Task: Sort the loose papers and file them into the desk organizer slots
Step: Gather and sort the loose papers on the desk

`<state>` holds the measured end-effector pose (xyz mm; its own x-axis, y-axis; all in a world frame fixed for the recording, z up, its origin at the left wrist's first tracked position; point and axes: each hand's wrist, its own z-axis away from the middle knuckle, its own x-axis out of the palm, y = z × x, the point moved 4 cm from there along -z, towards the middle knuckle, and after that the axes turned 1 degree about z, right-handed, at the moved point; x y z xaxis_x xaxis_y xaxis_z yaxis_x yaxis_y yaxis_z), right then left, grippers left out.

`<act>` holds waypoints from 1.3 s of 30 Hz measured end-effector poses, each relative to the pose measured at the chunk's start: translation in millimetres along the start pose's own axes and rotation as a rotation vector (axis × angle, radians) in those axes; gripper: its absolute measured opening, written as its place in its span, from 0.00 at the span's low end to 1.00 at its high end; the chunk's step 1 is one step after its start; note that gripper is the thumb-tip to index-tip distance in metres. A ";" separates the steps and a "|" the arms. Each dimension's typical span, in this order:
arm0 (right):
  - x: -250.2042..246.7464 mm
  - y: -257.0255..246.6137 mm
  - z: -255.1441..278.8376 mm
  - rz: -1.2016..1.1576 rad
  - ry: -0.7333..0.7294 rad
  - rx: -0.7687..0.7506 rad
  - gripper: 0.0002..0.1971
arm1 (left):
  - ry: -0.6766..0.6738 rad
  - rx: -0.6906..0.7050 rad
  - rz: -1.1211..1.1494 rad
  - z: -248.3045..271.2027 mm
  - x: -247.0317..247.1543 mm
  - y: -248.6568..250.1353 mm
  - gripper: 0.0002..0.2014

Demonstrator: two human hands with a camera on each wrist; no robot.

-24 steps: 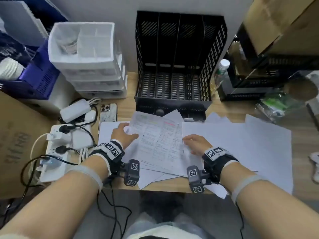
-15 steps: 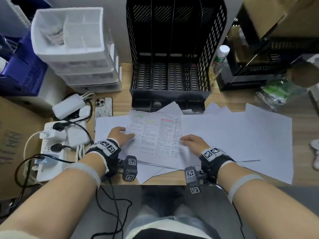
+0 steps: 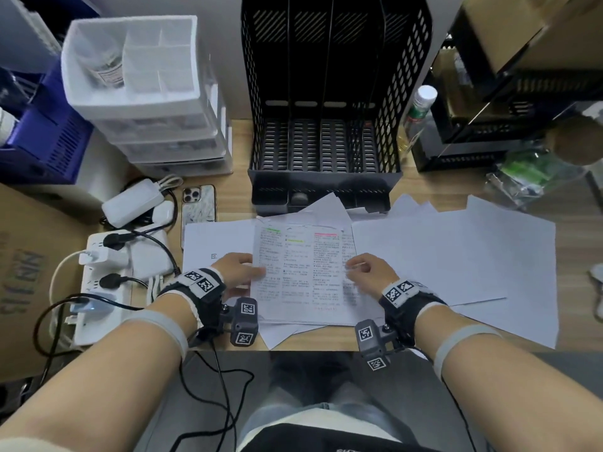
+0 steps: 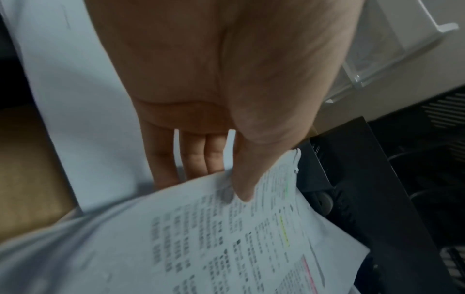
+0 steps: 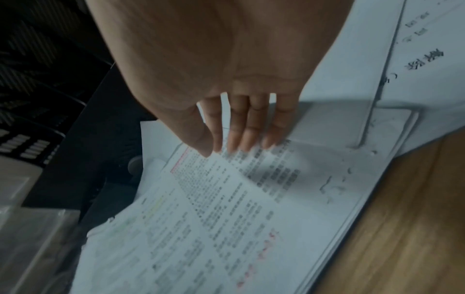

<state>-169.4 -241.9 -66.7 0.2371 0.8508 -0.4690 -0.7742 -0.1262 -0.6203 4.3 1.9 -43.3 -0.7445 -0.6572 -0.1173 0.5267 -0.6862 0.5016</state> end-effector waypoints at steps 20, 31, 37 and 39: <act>-76.5 -15.4 30.8 0.258 0.381 0.103 0.16 | 0.028 0.106 -0.036 -13.2 15.2 9.5 0.17; -138.7 0.1 83.0 -0.708 0.352 0.265 0.19 | -0.037 0.069 0.000 -24.6 25.7 25.6 0.16; -98.7 73.5 49.4 -0.591 0.315 0.428 0.25 | -0.037 0.030 0.014 -28.4 29.3 22.8 0.14; -103.7 64.9 62.3 -0.559 0.405 0.438 0.16 | -0.035 0.033 0.014 -27.6 29.3 22.1 0.14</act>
<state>-280.8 -306.5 -19.2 0.7848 0.4683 -0.4060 -0.6182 0.5445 -0.5669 5.4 -41.1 -59.3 -0.7516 -0.6547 -0.0802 0.5236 -0.6661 0.5311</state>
